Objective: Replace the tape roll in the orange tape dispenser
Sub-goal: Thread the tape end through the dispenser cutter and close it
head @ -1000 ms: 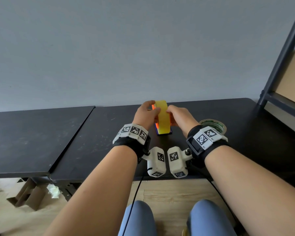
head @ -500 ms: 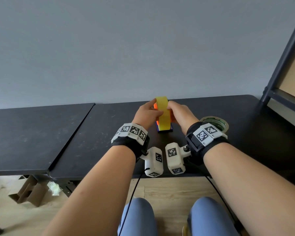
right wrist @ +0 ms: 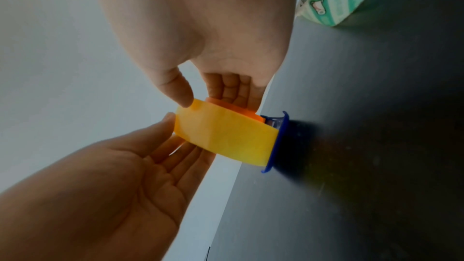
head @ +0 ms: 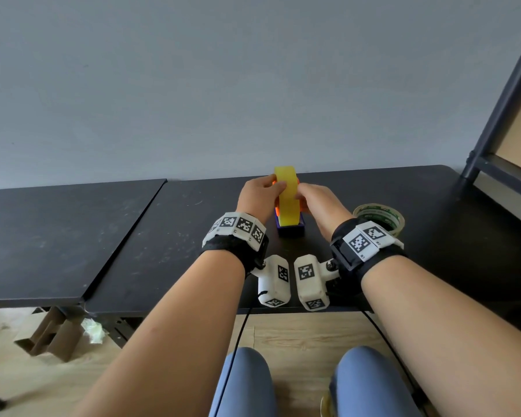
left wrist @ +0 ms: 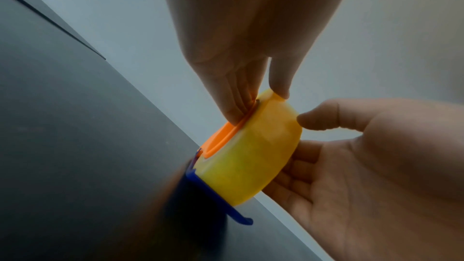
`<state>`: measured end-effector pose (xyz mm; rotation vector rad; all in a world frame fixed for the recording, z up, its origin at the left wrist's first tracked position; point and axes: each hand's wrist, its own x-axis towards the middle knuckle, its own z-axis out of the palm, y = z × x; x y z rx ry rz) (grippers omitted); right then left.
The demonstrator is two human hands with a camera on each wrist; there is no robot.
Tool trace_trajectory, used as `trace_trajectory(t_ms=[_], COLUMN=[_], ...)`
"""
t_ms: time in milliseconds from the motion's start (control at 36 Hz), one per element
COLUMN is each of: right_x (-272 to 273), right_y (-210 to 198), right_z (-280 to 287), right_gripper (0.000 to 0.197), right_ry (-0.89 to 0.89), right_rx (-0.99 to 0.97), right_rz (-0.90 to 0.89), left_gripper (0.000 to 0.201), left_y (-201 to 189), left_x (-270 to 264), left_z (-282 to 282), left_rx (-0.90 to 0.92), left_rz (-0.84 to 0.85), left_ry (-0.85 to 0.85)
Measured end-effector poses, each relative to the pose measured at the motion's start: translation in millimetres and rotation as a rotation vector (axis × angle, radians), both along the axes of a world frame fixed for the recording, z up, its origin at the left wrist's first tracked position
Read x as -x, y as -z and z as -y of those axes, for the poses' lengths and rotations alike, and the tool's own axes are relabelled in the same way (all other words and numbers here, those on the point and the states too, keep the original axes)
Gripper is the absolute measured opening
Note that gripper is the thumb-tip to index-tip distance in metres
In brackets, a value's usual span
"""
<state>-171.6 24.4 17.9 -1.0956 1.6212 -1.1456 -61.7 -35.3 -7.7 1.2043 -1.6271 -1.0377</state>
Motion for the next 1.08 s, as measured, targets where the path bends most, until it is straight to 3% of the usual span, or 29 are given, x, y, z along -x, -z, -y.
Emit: trace_trajectory(t_ms=[139, 306, 500, 694, 805, 889, 1083], right_x=[0.6, -1.5, 3.4, 1.4, 0.7, 0.2, -1.1], right_y=[-2.1, -6.3, -4.5, -5.6, -4.8, -3.9, -2.1], right_z=[-1.2, -5.3, -4.9, -3.8, -2.3, -2.3, -10.3], right_gripper=[0.017, 0.021, 0.028, 0.013, 0.012, 0.012, 0.037], right_ry=[-0.018, -0.036, -0.038, -0.022, -0.006, -0.002, -0.032], right_rx=[0.024, 0.05, 0.036, 0.019, 0.021, 0.021, 0.04], right_rz=[-0.038, -0.048, 0.01, 0.022, 0.009, -0.017, -0.039], left_gripper=[0.042, 0.017, 0.017, 0.007, 0.015, 0.047, 0.041], left_y=[-0.5, -6.8, -6.3, -6.1, -3.2, 0.1, -6.8], left_x=[0.0, -1.3, -0.8, 0.2, 3.8, 5.3, 5.4], left_z=[3.7, -5.9, -10.9, -10.3, -5.6, 1.2, -0.7], left_rx=[-0.017, -0.082, -0.038, 0.004, 0.028, 0.031, 0.027], left_rz=[-0.017, -0.015, 0.017, 0.048, 0.061, 0.044, 0.033], left_ry=[0.011, 0.07, 0.102, 0.071, 0.033, -0.023, -0.089])
